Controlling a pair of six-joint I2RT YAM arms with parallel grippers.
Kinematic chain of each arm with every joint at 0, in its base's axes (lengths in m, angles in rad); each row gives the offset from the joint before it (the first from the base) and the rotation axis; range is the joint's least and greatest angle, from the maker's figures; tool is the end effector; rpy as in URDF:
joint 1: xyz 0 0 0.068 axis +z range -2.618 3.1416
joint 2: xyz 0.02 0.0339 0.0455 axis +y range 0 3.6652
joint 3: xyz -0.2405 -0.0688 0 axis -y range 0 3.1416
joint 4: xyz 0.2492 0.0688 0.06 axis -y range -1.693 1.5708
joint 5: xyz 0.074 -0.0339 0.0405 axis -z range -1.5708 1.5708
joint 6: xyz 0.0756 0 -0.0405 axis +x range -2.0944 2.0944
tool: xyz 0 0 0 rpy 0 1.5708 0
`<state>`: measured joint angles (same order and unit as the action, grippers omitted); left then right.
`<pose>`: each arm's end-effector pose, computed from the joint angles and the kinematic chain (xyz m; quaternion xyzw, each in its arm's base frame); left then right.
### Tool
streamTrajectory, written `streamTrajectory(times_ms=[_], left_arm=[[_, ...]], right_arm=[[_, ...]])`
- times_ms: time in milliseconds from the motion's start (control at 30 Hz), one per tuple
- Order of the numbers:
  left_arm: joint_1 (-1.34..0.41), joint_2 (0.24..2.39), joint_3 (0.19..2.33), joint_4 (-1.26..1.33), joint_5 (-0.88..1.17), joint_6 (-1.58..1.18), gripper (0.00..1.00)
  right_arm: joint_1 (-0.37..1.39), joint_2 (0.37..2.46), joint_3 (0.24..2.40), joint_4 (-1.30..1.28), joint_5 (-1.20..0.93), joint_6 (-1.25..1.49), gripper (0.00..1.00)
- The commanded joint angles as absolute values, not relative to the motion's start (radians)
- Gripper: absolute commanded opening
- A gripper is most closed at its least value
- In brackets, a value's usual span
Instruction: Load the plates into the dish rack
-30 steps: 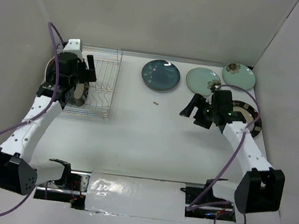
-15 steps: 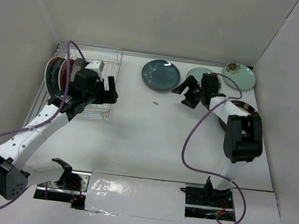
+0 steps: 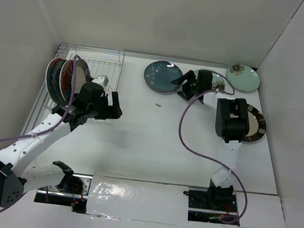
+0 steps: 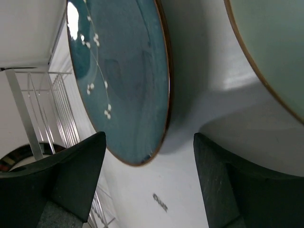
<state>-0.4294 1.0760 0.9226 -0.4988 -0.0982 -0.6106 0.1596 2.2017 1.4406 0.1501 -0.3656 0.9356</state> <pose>0.2575 -0.1098 0.2558 -0.1027 0.8896 -0.1818 0.4061 0.4915 0.1065 0.0963 0.2523 0.8392 0.3740 0.3037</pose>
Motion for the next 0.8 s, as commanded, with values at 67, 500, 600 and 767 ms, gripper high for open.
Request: streamTrajectory(times_ms=[67,500,600,767], left_arm=[[-0.434,1.08,0.905,-0.419,-0.049,-0.605,1.0],[-0.453,1.135,0.913,-0.373,0.018,-0.604,1.0],[-0.462,1.135,0.923,-0.364,0.018,-0.614,1.0],[-0.462,1.144,0.943,-0.354,0.055,-0.635,1.0]], right_arm=[[0.184,2.31,1.542,0.201,-0.324,0.974,0.78],[0.175,2.212,1.339,0.281,-0.364,0.914,0.0],[0.155,2.087,1.258,0.229,-0.373,0.836,0.0],[0.115,1.863,1.096,0.123,-0.468,0.721,0.0]])
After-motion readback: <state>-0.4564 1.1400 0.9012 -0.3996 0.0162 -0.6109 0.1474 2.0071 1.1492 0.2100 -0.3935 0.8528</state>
